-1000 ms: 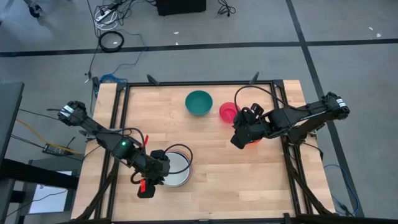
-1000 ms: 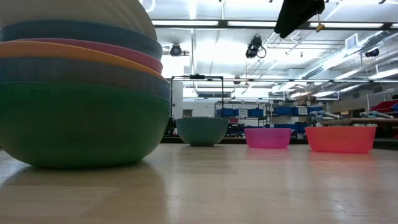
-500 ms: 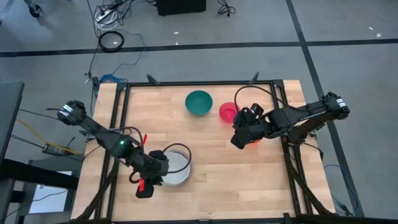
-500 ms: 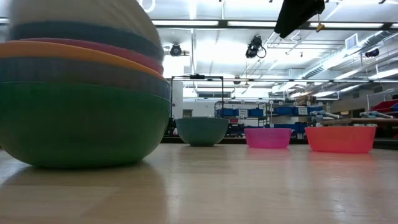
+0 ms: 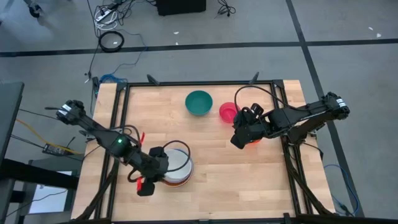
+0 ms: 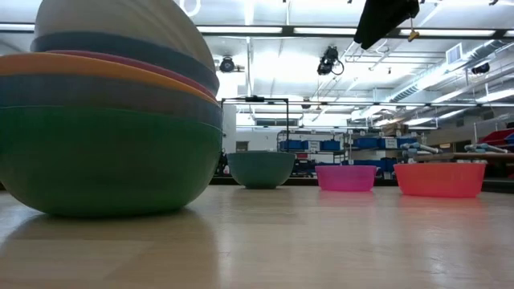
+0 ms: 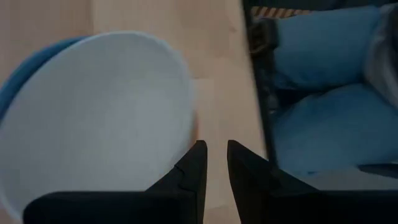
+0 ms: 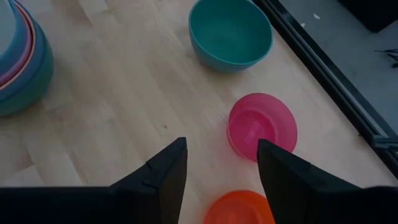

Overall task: Nest bowls inside each other
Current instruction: Stack the white bowl on top of the blue bowl

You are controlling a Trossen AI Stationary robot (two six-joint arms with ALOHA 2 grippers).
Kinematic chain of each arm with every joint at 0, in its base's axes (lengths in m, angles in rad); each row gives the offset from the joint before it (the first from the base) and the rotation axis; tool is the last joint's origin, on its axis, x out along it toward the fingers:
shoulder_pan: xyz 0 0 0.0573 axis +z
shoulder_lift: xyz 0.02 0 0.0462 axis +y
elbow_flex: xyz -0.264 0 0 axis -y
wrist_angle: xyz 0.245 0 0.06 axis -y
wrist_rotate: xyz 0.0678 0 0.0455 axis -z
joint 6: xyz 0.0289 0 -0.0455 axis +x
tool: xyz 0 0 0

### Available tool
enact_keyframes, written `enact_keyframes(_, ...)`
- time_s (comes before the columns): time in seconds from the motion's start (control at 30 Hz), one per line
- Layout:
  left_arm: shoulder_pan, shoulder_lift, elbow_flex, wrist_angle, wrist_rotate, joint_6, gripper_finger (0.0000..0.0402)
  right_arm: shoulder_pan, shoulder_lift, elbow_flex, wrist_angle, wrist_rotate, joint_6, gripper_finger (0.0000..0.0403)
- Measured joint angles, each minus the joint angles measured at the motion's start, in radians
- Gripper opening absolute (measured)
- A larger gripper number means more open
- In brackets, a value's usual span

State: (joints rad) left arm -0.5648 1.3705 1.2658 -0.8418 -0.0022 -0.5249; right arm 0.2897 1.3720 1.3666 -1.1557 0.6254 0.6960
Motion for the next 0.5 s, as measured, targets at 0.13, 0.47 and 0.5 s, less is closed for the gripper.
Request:
enact_keyframes(0.13,0.002,0.000,-0.043,0.019,-0.001,-0.002,0.0072,0.000,0.000,0.000,0.001,0.000,0.000,0.0181)
enact_keyframes(0.47,0.018,0.001,-0.179,0.134,-0.006,0.004,0.0072,-0.007,0.000,0.000,0.003,0.000,0.000,0.0181)
enact_keyframes(0.5,0.024,0.001,-0.189,0.148,-0.009,0.011,0.0072,-0.007,0.000,0.000,0.003,0.000,0.000,0.0181)
